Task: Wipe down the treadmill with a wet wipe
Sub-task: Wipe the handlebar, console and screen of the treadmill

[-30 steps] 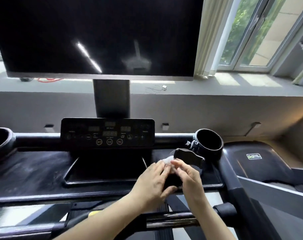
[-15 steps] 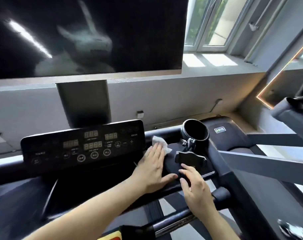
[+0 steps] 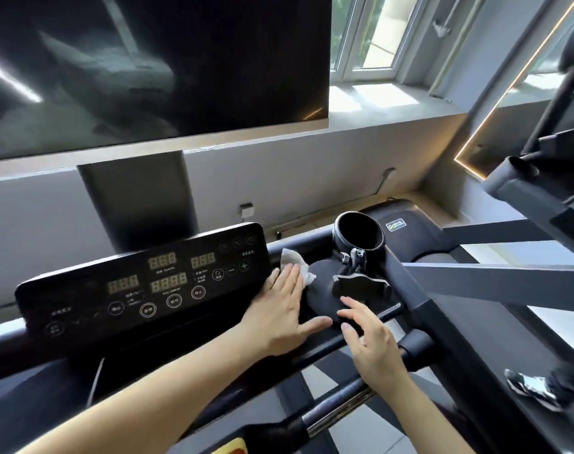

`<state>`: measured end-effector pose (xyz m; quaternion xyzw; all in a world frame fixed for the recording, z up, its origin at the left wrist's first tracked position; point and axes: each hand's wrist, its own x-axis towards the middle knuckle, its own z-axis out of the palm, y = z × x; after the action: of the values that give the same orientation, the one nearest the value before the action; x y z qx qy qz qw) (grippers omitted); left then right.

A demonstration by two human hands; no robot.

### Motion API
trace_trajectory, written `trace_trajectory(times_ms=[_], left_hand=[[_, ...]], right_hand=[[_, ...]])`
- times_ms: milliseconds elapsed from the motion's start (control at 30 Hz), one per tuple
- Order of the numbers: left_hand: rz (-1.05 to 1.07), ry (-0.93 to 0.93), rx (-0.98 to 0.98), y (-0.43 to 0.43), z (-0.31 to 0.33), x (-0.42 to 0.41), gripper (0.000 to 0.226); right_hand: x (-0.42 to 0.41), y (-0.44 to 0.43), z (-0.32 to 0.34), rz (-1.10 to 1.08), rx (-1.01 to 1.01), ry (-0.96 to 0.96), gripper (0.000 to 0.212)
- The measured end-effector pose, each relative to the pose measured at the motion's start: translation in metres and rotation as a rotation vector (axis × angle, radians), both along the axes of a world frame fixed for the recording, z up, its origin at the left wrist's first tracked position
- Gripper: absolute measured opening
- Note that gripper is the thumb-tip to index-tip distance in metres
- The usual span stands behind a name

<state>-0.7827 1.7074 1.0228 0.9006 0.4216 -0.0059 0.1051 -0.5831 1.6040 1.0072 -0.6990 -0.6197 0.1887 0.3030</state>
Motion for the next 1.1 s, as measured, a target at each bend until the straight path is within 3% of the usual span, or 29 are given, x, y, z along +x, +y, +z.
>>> trace_trajectory(times_ms=[200,300,500,733,900,1100], left_hand=[[-0.016,0.008,0.135,-0.046,-0.012,-0.052,0.113],[0.055,0.021,0.110,-0.047,-0.016,-0.054,0.111],[-0.046,-0.094,-0.034,-0.007,-0.015,-0.011,0.105],[-0.080,-0.084,0.003,0.035,-0.009,0.044,0.107],[-0.227,-0.133,-0.016,0.000,-0.012,-0.006,0.106],[-0.156,-0.126,-0.010,-0.009,-0.011,-0.015,0.109]], right_hand=[[0.001,-0.001,-0.003,-0.004,0.000,0.012,0.024],[-0.001,-0.001,-0.006,-0.008,0.005,0.024,0.024],[0.000,0.000,-0.004,-0.022,0.015,0.022,0.025],[-0.004,0.003,0.007,0.019,0.034,0.021,0.027],[0.004,0.002,0.002,-0.003,0.034,0.014,0.025],[0.004,0.005,0.002,-0.018,0.044,0.036,0.028]])
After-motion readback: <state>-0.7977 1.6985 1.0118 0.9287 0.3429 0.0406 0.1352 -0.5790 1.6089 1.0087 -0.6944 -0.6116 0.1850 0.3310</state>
